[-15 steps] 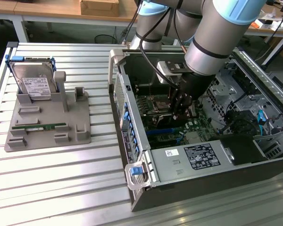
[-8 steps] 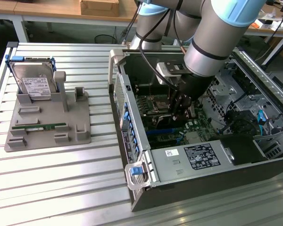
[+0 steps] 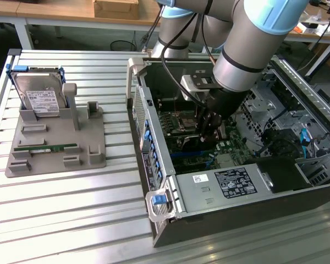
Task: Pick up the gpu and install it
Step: 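Insert the gpu into the slot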
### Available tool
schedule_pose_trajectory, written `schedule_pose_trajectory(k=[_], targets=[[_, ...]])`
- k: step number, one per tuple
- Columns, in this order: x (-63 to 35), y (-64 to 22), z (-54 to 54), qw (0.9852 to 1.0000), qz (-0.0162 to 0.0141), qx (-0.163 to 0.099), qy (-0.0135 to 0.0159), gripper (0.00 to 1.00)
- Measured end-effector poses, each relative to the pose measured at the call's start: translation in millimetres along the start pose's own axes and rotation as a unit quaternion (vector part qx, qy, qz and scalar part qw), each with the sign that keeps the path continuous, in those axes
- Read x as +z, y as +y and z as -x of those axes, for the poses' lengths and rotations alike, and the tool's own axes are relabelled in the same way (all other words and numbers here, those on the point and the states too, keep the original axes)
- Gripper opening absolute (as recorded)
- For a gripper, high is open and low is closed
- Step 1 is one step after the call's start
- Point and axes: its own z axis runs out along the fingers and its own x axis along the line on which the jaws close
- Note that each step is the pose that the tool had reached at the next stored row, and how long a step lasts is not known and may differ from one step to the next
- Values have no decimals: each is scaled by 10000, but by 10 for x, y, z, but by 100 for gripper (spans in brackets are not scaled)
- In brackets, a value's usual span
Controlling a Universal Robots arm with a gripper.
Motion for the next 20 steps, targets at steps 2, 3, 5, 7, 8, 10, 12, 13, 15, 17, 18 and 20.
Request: schedule_pose_trajectory(k=[2, 3, 5, 7, 8, 10, 12, 13, 15, 17, 18, 20], targets=[[0, 0, 0, 10000, 0, 3, -2, 26], [0, 1, -1, 10000, 0, 6, -2, 26], [0, 0, -2, 10000, 0, 42, -4, 26], [1, 0, -2, 9999, -1, 112, -7, 26], [1, 0, -2, 9999, -1, 130, -8, 26], [6, 0, 11, 9999, -1, 152, -7, 26], [13, -1, 27, 9999, -1, 157, -8, 26], [16, 0, 27, 9999, -1, 158, -6, 26], [27, 3, 28, 9999, -1, 160, -8, 26], [38, 24, 27, 9999, -1, 160, -7, 26], [41, 34, 27, 9999, -1, 159, -6, 26], [43, 41, 27, 9999, -1, 159, -7, 26]])
